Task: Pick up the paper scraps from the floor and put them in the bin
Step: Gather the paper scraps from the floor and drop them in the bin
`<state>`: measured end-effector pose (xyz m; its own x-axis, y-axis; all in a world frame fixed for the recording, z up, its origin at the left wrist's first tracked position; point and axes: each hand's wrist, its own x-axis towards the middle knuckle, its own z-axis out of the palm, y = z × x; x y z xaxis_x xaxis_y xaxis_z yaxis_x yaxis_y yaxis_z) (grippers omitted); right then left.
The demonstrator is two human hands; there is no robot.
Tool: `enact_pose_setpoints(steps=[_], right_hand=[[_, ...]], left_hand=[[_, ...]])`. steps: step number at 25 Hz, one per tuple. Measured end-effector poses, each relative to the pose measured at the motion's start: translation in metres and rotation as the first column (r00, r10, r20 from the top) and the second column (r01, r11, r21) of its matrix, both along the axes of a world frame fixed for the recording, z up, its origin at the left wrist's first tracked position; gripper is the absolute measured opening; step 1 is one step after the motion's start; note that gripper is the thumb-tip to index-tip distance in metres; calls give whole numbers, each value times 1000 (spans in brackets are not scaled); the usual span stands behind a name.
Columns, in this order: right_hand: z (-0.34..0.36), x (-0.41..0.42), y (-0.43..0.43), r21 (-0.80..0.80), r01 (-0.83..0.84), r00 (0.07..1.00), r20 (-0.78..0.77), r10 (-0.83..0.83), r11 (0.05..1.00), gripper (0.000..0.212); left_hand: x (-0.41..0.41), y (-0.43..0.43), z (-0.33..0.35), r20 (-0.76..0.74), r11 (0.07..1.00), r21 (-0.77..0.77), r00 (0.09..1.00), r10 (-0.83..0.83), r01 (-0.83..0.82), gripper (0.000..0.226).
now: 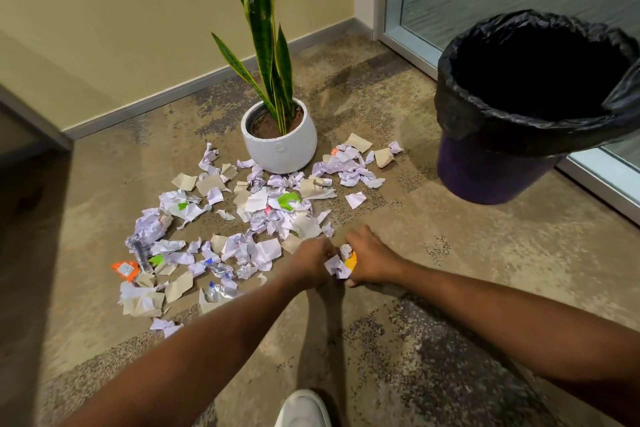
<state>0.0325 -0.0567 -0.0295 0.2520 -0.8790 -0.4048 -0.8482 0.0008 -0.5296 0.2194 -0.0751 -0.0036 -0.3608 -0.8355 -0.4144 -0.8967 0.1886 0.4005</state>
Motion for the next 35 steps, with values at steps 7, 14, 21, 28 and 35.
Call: enact_pose_setpoints(steps=[7, 14, 21, 28, 35], right_hand=[[-6, 22, 6, 36, 261, 935, 239, -262, 965, 39], [18, 1, -3, 334, 434, 665, 508, -547, 837, 42], [80, -34, -48, 152, 531, 671, 525, -523, 834, 41], [177, -68, -76, -107, 649, 636, 619, -460, 754, 37], [264, -136, -80, 26, 763, 350, 823, -447, 646, 31]], left_hand=[[-13, 5, -7, -212, 869, 228, 849, 484, -439, 15], [-29, -4, 6, -360, 677, 521, 586, 726, -519, 23], [-59, -41, 52, -534, 681, 589, 422, 732, -435, 28], [-99, -77, 131, -753, 817, 468, 331, 568, -337, 25], [-188, -99, 215, -860, 878, 422, 207, 466, -227, 24]])
